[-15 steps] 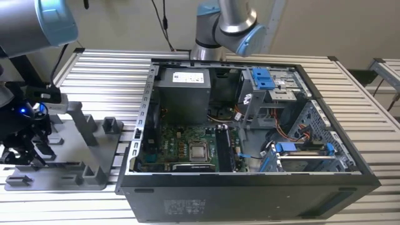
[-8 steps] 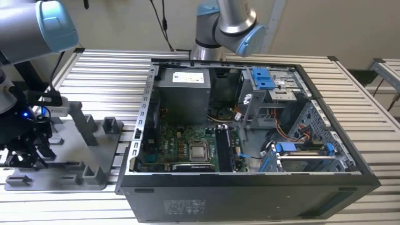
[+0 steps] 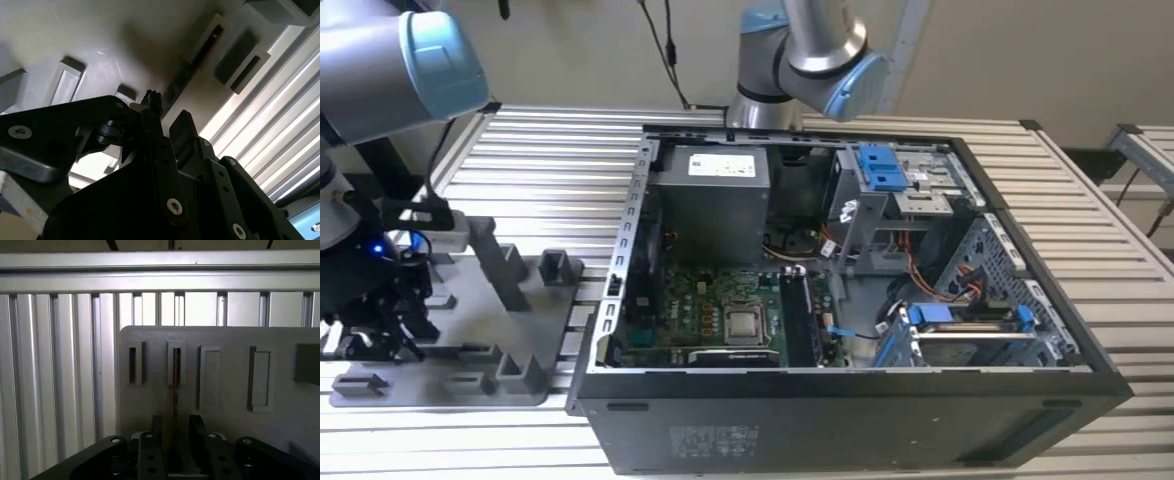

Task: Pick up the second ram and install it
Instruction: 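Pick up the second ram and move it above second insertion slot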

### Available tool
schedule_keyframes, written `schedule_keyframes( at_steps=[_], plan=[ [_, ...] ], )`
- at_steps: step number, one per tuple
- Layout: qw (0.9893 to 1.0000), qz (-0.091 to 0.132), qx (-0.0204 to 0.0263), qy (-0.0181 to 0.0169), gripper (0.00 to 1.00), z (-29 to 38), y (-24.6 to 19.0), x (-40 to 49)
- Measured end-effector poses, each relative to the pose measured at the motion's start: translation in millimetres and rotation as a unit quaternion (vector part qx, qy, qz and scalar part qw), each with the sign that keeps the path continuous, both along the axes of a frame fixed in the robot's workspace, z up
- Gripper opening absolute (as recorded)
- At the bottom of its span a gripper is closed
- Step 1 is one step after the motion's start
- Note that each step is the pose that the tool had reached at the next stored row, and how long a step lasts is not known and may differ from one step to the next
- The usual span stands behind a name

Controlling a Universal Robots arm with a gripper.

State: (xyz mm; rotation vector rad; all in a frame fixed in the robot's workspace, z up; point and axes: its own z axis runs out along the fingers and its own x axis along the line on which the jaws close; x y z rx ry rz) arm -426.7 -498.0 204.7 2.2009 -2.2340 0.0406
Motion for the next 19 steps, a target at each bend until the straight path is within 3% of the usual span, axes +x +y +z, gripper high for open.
schedule_keyframes(
  at_steps=[8, 13, 19],
  plan=[
    [1.0, 0.001, 0.0, 0.0, 0.36, -7.4, 0.0, -1.0],
    [1.0, 0.001, 0.003, -0.0013, 0.36, -8.9, 0.2, -1.0],
    [1.0, 0.001, 0.0031, -0.0014, 0.36, -9.1, 0.3, -1.0]
  ],
)
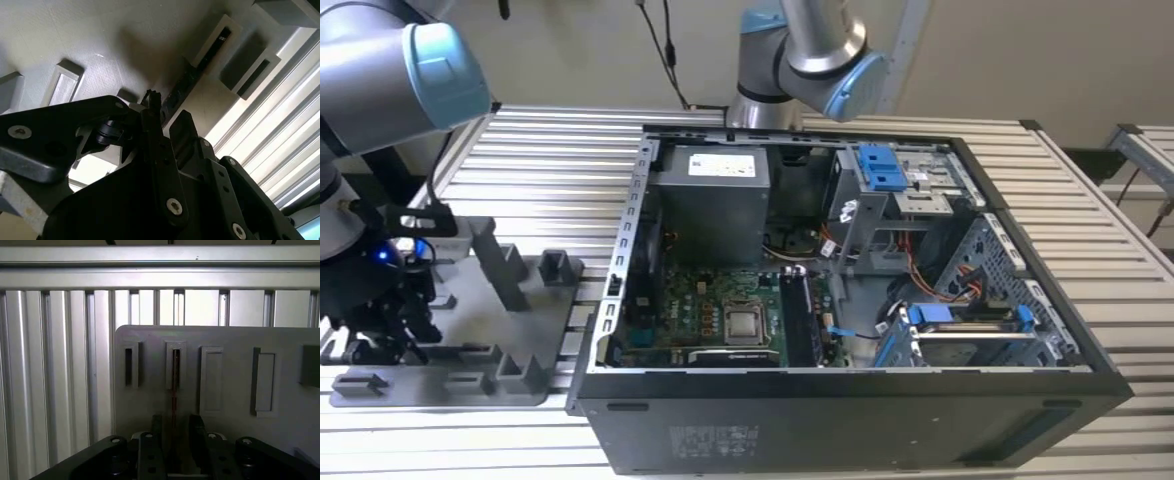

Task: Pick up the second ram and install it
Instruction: 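Pick up the second ram and move it above second insertion slot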

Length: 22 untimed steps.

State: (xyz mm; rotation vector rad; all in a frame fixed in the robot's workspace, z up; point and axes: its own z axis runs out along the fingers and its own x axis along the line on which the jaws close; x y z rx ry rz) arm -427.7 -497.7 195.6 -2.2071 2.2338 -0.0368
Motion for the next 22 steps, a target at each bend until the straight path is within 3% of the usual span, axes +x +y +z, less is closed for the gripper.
schedule_keyframes(
  at_steps=[3, 6, 13, 14, 22],
  plan=[
    [1.0, 0.0, 0.0, 0.0, 0.34, -0.1, 0.0, 0.0],
    [1.0, 0.0, 0.0, 0.0, 0.21, -0.1, 0.0, 0.0],
    [1.0, 0.0, 0.0, 0.0, 0.18, -0.2, 0.0, 0.0],
    [1.0, 0.0, 0.0, 0.0, 0.14, -0.3, 0.0, 0.0],
    [1.0, 0.0, 0.0, 0.0, 0.14, -0.4, 0.0, 0.0]
  ],
)
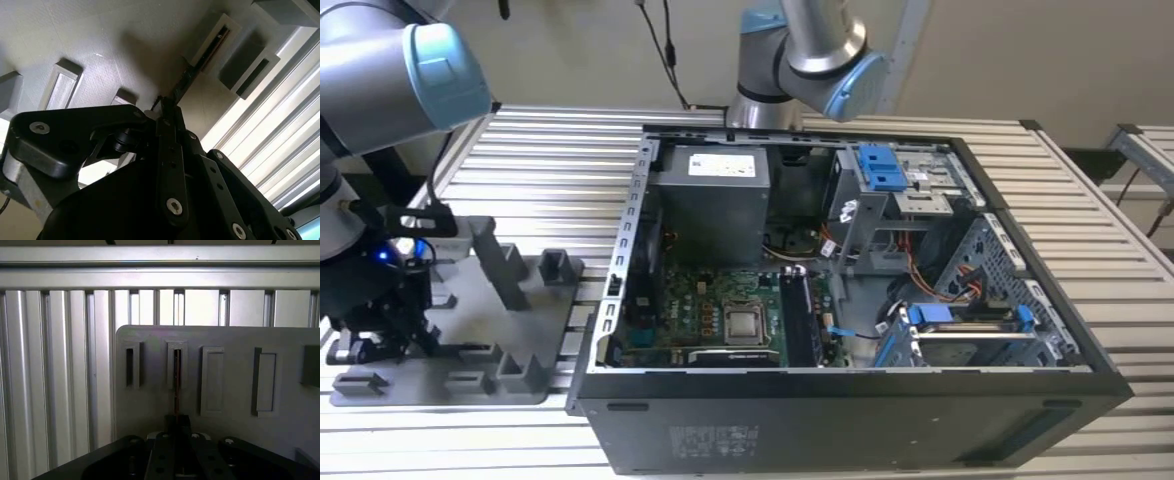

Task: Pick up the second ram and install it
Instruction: 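Pick up the second ram and move it above second insertion slot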

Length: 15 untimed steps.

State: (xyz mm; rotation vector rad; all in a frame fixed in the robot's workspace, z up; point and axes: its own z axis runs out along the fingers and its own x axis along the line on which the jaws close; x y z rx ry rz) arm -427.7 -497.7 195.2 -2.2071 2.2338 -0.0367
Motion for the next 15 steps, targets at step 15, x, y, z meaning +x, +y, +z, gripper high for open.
schedule_keyframes(
  at_steps=[15],
  plan=[
    [1.0, 0.0, 0.0001, 0.0, 0.14, 3.4, 0.0, 0.0]
  ],
)
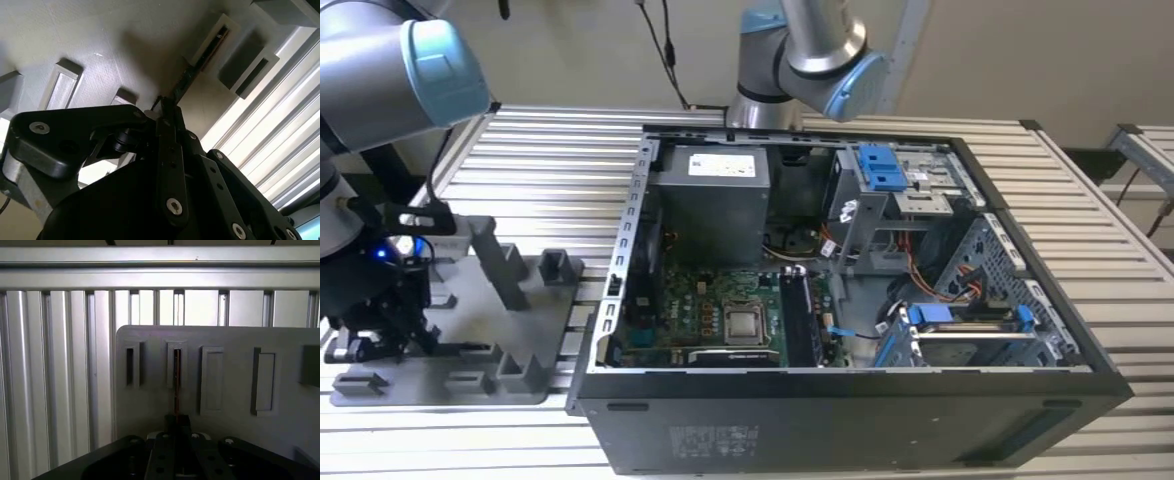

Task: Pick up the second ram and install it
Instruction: 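Pick up the second ram and move it above second insertion slot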

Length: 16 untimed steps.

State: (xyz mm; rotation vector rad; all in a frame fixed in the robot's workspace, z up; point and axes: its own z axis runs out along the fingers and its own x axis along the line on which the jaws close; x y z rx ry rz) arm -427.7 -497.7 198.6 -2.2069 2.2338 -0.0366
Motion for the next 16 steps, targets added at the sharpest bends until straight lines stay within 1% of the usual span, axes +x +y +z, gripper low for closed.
schedule_keyframes(
  at_steps=[4, 8, 16],
  plan=[
    [1.0, 0.0, 0.0, 0.0, 0.14, 7.4, 0.0, 0.0],
    [1.0, 0.0, 0.0, 0.0, 0.14, 13.0, 0.0, 0.0],
    [1.0, 0.0, 0.0, 0.0001, 0.14, 18.1, 0.0, 0.0]
  ],
)
